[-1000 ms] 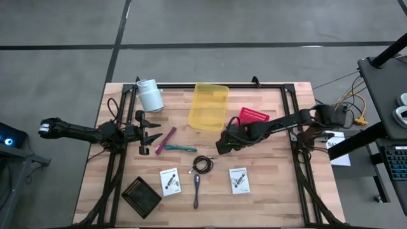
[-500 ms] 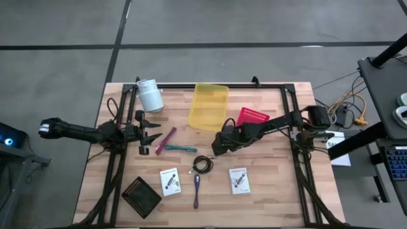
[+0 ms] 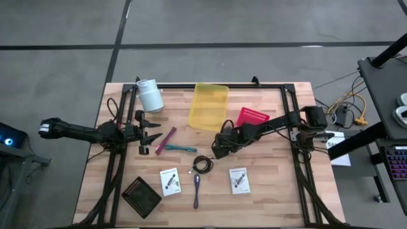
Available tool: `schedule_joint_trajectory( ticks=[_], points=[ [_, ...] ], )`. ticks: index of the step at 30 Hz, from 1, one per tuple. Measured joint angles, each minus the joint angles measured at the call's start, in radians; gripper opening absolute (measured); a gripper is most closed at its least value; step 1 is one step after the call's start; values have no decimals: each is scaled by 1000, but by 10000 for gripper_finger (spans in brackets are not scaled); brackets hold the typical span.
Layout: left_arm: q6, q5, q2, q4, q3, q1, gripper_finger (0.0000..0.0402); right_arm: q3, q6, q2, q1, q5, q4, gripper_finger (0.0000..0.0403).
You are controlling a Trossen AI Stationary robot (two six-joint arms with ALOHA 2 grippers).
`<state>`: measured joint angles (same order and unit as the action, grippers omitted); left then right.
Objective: Pick and place items into bin
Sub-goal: Put the blue charger adapter into the red bin
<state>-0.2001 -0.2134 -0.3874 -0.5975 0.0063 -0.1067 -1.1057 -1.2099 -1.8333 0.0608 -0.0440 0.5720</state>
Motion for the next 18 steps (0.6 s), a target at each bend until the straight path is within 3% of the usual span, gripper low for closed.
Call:
schedule_joint_trajectory(
  ticks=[4,11,18],
  points=[
    [0,0,0,0,0,0,153,0,7,2,0,14,-2,131],
    [0,0,0,1,0,0,153,-38,22,12,-1,18,28,131],
    [0,0,0,2,0,0,153,-162,99,15,-17,-49,295,131]
  ],
)
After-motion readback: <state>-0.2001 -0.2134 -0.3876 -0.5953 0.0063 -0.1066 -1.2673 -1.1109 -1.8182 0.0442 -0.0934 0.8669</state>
